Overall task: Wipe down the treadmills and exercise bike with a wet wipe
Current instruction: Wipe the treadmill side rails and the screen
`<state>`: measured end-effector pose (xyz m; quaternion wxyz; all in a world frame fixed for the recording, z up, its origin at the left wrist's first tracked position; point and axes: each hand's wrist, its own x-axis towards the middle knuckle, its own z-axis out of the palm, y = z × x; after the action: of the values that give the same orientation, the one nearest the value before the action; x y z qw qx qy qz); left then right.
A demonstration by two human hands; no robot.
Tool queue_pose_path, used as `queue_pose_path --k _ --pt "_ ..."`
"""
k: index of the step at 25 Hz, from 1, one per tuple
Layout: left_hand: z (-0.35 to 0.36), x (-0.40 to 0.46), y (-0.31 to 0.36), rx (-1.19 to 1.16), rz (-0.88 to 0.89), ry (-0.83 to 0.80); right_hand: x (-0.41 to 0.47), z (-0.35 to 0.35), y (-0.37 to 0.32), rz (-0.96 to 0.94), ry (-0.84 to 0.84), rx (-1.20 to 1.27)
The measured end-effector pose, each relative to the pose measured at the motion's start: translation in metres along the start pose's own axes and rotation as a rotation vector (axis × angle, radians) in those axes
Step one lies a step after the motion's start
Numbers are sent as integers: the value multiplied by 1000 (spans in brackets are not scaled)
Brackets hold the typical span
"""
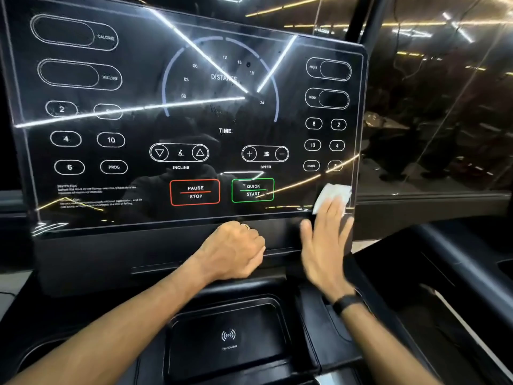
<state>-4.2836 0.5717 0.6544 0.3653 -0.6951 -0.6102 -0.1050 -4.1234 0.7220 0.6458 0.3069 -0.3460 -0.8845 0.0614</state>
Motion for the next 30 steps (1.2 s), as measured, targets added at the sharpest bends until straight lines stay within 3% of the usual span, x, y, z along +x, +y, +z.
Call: queue_pose_path --k 2,5,6,9,11,13,15,17,20,24,27,30 --pt "0 -2 2 5 -8 -3 -17 10 -6 25 -16 21" --pt "1 0 2 -32 -17 -9 38 -6 -27 173 30 103" --pt "0 -1 3 -42 -22 -8 55 -15 -39 108 31 99" --pt "-3 3 1 -47 6 -21 34 -7 -66 -340 -1 -33" --pt "-3 -1 1 -32 15 -45 -13 8 -51 -451 -71 -102" --pt "-2 -1 2 -35 -9 -36 -22 11 -21 -342 -57 -126" --pt "0 0 3 -52 -19 -16 17 -4 -15 -175 -7 -105" --pt "-1 0 3 -59 -19 -17 75 -31 -30 -131 43 -36" --pt "1 -1 0 -53 -23 12 80 -38 -54 -309 28 -69" --pt "-3 -1 3 -50 -20 -9 -29 5 -39 -497 -102 -167" --pt "-3 3 3 -192 -173 42 24 -13 -42 -526 -88 -214" --pt "2 -1 5 -40 -55 21 99 -50 -69 -483 -26 -108"
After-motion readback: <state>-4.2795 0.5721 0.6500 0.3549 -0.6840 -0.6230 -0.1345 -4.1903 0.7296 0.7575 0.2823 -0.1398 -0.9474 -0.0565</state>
